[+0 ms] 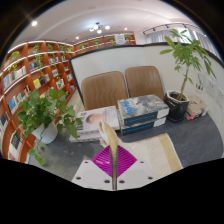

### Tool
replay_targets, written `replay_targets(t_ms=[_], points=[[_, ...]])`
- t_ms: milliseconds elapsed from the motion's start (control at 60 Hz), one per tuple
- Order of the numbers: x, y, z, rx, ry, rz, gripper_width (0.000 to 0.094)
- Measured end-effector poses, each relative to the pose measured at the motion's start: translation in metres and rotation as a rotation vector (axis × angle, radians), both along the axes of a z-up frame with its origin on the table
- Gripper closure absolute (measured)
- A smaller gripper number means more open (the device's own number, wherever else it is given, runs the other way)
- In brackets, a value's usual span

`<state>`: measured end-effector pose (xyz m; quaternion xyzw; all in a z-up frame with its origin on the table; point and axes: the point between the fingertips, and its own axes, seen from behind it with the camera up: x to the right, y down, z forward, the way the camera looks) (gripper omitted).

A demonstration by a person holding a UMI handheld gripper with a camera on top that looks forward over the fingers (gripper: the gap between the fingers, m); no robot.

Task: Fold towel

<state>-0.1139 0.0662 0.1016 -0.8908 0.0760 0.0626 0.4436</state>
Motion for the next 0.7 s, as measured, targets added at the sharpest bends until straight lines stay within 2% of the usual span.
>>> replay_targets(t_ms=[83, 217, 250, 267, 300, 317, 333, 350, 383, 433, 517, 700], points=[[0.056, 0.000, 0.001, 0.000, -0.048, -0.055, 0.0906], [0.134, -0.006, -0.024, -0.032, -0.089, -0.124, 0.0885], [0.153, -0.009, -0.036, -0.050, -0.105, -0.130, 0.0794], [0.162, -0.010, -0.041, -0.060, -0.115, -0.134, 0.0670], [0.178, -0.011, -0.050, -0.069, -0.142, -0.133, 0.0508], [0.186, -0.012, -0.054, -0.070, -0.155, -0.130, 0.0470], [0.193, -0.012, -0.058, -0.071, -0.168, -0.130, 0.0347], [0.199, -0.013, -0.063, -0.075, -0.177, -0.131, 0.0327], [0.209, -0.015, -0.070, -0.082, -0.175, -0.124, 0.0254], [0.214, -0.019, -0.071, -0.079, -0.133, -0.104, 0.0192], [0.214, -0.032, -0.047, -0.054, -0.088, -0.045, 0.0081], [0.203, -0.092, 0.042, 0.039, -0.091, 0.142, 0.0080]])
